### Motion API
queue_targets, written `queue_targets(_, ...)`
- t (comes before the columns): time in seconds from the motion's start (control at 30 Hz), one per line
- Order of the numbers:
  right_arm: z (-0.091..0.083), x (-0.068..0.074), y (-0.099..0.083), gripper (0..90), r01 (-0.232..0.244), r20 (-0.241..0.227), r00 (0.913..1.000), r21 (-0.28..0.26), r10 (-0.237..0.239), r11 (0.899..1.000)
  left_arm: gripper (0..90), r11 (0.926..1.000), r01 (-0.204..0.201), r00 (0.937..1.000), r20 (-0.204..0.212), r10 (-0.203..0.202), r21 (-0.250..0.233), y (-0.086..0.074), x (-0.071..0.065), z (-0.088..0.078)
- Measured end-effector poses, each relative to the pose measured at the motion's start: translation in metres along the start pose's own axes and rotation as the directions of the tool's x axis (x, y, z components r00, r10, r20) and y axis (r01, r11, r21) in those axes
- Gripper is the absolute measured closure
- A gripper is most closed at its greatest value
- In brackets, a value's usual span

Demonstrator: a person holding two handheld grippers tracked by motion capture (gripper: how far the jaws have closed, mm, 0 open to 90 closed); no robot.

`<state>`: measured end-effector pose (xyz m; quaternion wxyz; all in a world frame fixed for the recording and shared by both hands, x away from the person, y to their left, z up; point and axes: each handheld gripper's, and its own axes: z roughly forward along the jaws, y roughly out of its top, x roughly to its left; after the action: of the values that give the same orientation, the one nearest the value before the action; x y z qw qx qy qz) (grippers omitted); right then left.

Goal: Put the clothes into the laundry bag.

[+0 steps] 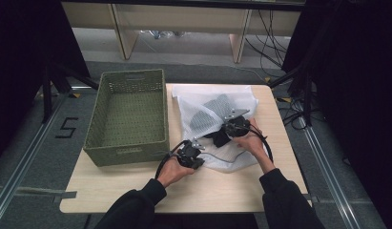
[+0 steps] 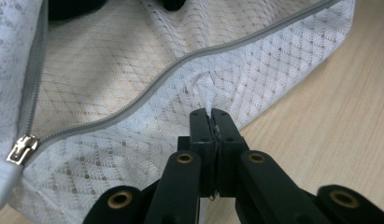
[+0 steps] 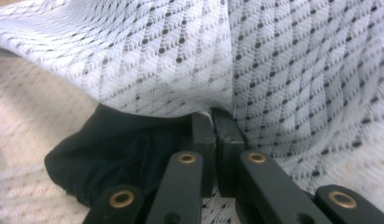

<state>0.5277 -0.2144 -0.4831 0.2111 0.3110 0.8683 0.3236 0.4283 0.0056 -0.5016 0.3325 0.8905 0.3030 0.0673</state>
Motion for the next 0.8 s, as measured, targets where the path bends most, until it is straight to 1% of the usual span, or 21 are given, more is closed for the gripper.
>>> queue_targets(0.03,-0.002,-0.002,0.001,89.8,0.015,-0.021,0.9997,0.011,-0.015,1.0,87.8,0.9999,0.015,0.9999,0.001,-0.015,-0.008,0.0,0.0,0.0)
queue_targets(0.07,-0.003,-0.001,0.001,89.8,0.009,-0.008,0.9999,0.002,-0.009,1.0,87.7,0.9997,-0.012,0.9999,0.002,0.012,0.022,0.0,0.002,-0.002)
queue_targets(0.1,-0.004,0.001,0.001,89.8,-0.011,-0.01,0.9999,0.004,0.011,1.0,87.4,0.9999,-0.005,1.0,0.003,0.005,0.015,0.0,0.002,-0.001)
queue_targets(0.13,-0.005,0.002,0.003,89.8,0.004,-0.024,0.9997,0.017,-0.003,1.0,87.3,0.9998,0.021,0.9998,0.002,-0.021,-0.007,0.0,0.0,0.0)
queue_targets(0.17,-0.005,0.005,0.003,89.8,0.014,-0.016,0.9998,0.01,-0.014,1.0,87.2,0.9997,0.026,0.9997,0.005,-0.026,0.0,0.0,0.0,0.0)
queue_targets(0.2,-0.007,0.006,0.003,89.8,0.03,-0.023,0.9993,0.02,-0.03,0.999,87.1,0.9996,0.03,0.9996,0.004,-0.03,-0.002,0.0,0.0,0.0)
queue_targets(0.23,-0.009,0.009,0.004,89.8,0.031,-0.028,0.9991,0.026,-0.03,0.999,87.0,0.9998,0.02,0.9998,0.002,-0.02,-0.001,0.0,0.0,0.0)
queue_targets(0.3,-0.013,0.012,0.006,89.8,0.065,-0.036,0.9973,0.004,-0.065,0.998,86.9,0.9999,0.014,0.9999,0.0,-0.014,0.001,0.0,0.0,0.0)
queue_targets(0.33,-0.015,0.014,0.007,89.9,0.061,-0.045,0.9972,0.01,-0.06,0.998,86.9,0.999,-0.028,0.9996,0.002,0.028,0.034,0.001,0.002,-0.002)
queue_targets(0.4,-0.021,0.018,0.009,89.9,0.07,-0.052,0.9961,-0.008,-0.071,0.997,86.9,0.9998,-0.007,1.0,0.002,0.007,0.021,0.001,0.001,-0.001)
queue_targets(0.43,-0.025,0.02,0.01,89.9,0.077,-0.065,0.9949,-0.007,-0.077,0.997,86.9,0.9996,0.026,0.9997,0.0,-0.026,-0.006,0.0,-0.001,0.001)
queue_targets(0.47,-0.027,0.021,0.01,89.9,0.085,-0.059,0.9946,-0.018,-0.086,0.996,86.9,0.9998,0.021,0.9998,0.0,-0.021,-0.005,0.0,-0.001,0.0)
queue_targets(0.5,-0.03,0.022,0.011,89.9,0.095,-0.073,0.9926,-0.026,-0.096,0.995,86.9,0.9998,0.019,0.9998,-0.001,-0.019,-0.003,0.0,-0.001,0.0)
queue_targets(0.53,-0.035,0.025,0.012,89.9,0.072,-0.077,0.9943,-0.02,-0.073,0.997,86.9,0.9998,0.021,0.9998,-0.001,-0.021,-0.002,0.0,-0.001,0.0)
queue_targets(0.57,-0.037,0.026,0.012,89.9,0.091,-0.08,0.9924,-0.037,-0.094,0.995,86.8,0.9998,0.02,0.9998,-0.001,-0.02,-0.002,0.0,-0.001,0.0)
queue_targets(0.63,-0.044,0.029,0.012,89.9,0.104,-0.089,0.9902,-0.043,-0.108,0.994,86.6,0.9995,0.032,0.9995,0.001,-0.032,-0.006,0.0,-0.001,0.001)
queue_targets(0.67,-0.047,0.03,0.012,89.8,0.117,-0.098,0.9877,-0.047,-0.121,0.992,86.5,0.9997,0.023,0.9997,-0.001,-0.023,-0.002,0.0,0.0,0.0)
queue_targets(0.7,-0.049,0.032,0.011,89.9,0.127,-0.111,0.9851,-0.044,-0.132,0.991,86.4,0.9995,-0.005,1.0,0.0,0.005,0.031,0.001,0.002,-0.001)
queue_targets(0.73,-0.05,0.034,0.01,89.9,0.134,-0.108,0.9844,-0.05,-0.139,0.99,86.4,0.9998,-0.005,1.0,0.0,0.005,0.021,0.001,0.001,-0.001)
queue_targets(0.77,-0.051,0.035,0.01,89.9,0.149,-0.12,0.9809,-0.048,-0.153,0.988,86.3,0.9997,-0.011,0.9999,0.0,0.011,0.02,0.001,0.001,0.0)
queue_targets(0.8,-0.051,0.038,0.009,89.9,0.148,-0.117,0.9815,-0.045,-0.152,0.988,86.2,0.9997,-0.01,0.9999,0.0,0.01,0.02,0.001,0.001,0.0)
